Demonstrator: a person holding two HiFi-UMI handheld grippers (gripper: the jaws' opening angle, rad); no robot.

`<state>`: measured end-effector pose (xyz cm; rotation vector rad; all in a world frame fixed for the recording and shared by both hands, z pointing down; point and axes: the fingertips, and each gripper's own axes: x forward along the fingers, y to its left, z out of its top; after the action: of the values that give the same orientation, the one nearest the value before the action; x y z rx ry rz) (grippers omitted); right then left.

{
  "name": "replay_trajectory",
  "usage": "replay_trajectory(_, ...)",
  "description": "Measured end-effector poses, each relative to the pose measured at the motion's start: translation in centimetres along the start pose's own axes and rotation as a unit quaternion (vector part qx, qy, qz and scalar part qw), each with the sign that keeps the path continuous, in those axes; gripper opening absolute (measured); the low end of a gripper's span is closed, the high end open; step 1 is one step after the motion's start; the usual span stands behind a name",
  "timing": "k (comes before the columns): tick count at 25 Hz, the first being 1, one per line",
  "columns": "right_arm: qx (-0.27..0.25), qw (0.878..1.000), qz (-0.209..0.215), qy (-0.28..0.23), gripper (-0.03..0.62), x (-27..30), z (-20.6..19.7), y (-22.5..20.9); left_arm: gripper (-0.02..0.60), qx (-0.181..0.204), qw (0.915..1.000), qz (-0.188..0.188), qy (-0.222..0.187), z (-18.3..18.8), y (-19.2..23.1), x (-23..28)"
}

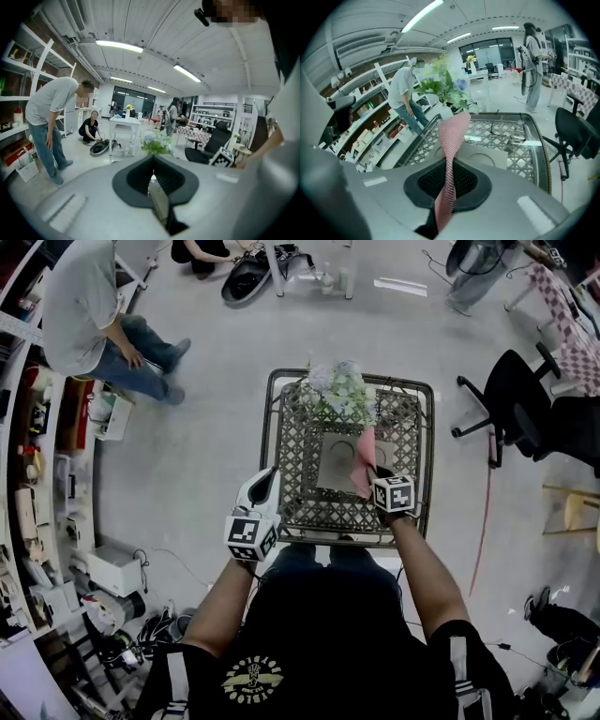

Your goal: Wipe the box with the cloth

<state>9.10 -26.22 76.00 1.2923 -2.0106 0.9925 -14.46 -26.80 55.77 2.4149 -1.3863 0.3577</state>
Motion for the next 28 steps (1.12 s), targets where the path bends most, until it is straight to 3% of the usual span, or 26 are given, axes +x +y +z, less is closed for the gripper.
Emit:
replay_trajectory(5, -0.017, 0.999, 0.039, 0.016, 0.021, 3.1, -0.1, 6.6, 0.000, -0.002, 0.9999, -0.010, 0.009, 0.7, 1.1, -0.5)
replay_trajectory(12, -0.045, 0.996, 0.033, 0.069, 0.021, 8.6, -2.0, 10.7, 0.000, 0.008, 0.9998, -0.010, 0.014, 0.8, 5.0, -1.4)
replay_trajectory(17, -0.040, 0.994, 0.003, 0.102, 0.021, 11.0, -4.0, 10.1, 0.000, 0.018, 0.9996, -0.017, 0.016, 1.0, 6.5, -1.5)
replay_trajectory(28, -0.044, 0.993, -0.031, 0.103, 0.021, 9.8, -5.0, 7.2, 0.000, 0.025, 0.9985, -0.041, 0.025, 0.6, 5.7, -0.5)
